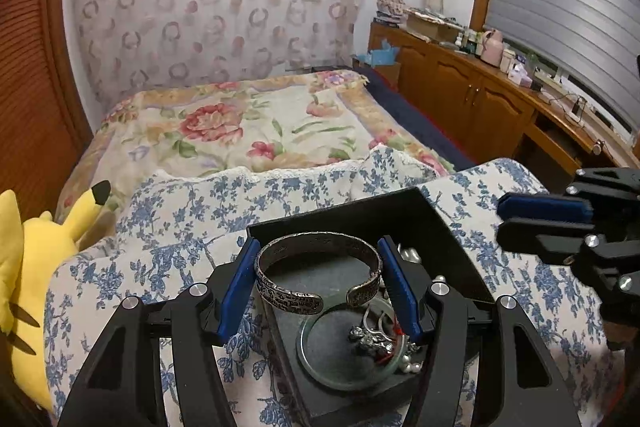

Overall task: Organize jewelry
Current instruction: 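Lower the silver bangle into the box with the left tool while the right tool releases the pearls inside, then move both tools back to the remaining jewelry pile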

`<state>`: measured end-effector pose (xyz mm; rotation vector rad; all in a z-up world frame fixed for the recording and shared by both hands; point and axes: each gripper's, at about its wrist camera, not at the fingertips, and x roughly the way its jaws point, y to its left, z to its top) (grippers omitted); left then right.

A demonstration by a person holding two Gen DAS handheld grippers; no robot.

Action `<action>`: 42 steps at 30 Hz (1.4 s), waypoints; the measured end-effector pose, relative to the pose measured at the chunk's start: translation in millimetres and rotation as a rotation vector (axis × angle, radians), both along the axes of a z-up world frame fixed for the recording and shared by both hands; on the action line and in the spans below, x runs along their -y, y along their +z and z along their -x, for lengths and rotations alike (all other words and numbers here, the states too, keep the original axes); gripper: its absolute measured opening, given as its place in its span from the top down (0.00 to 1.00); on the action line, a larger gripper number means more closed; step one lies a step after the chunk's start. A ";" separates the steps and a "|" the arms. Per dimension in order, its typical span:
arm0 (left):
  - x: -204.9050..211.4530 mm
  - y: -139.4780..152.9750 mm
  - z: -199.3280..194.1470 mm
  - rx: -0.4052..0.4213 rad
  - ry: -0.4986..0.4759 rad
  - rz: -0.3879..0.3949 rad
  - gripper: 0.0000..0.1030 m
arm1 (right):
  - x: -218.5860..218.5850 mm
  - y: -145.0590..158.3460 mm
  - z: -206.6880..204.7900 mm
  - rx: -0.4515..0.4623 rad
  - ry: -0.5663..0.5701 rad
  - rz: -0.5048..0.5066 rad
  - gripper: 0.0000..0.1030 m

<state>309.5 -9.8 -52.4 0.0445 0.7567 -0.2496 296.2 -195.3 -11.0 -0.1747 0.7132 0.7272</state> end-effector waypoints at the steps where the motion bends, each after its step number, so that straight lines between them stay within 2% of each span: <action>1: 0.8 -1.2 -0.7 -0.002 0.002 -0.006 0.44 | 1.9 -0.3 -0.5 0.001 -0.003 0.001 0.82; 13: 0.9 0.2 -0.2 0.003 0.004 -0.019 0.44 | 16.2 -7.0 1.6 -0.009 -0.033 0.000 0.82; 20: -6.4 11.1 14.1 0.023 0.010 -0.017 0.42 | 23.9 -5.6 18.2 -0.009 -0.051 -0.009 0.82; 24: -10.9 19.9 37.9 0.045 0.008 -0.011 0.35 | 26.8 -6.5 39.3 -0.007 -0.056 -0.015 0.82; 31: -21.9 24.8 90.7 0.060 0.006 0.005 0.31 | 28.5 -14.2 86.1 -0.022 -0.058 -0.024 0.82; 42: -32.2 -5.7 170.2 0.007 -0.006 0.020 0.31 | 23.7 -41.1 152.3 -0.074 -0.063 -0.030 0.82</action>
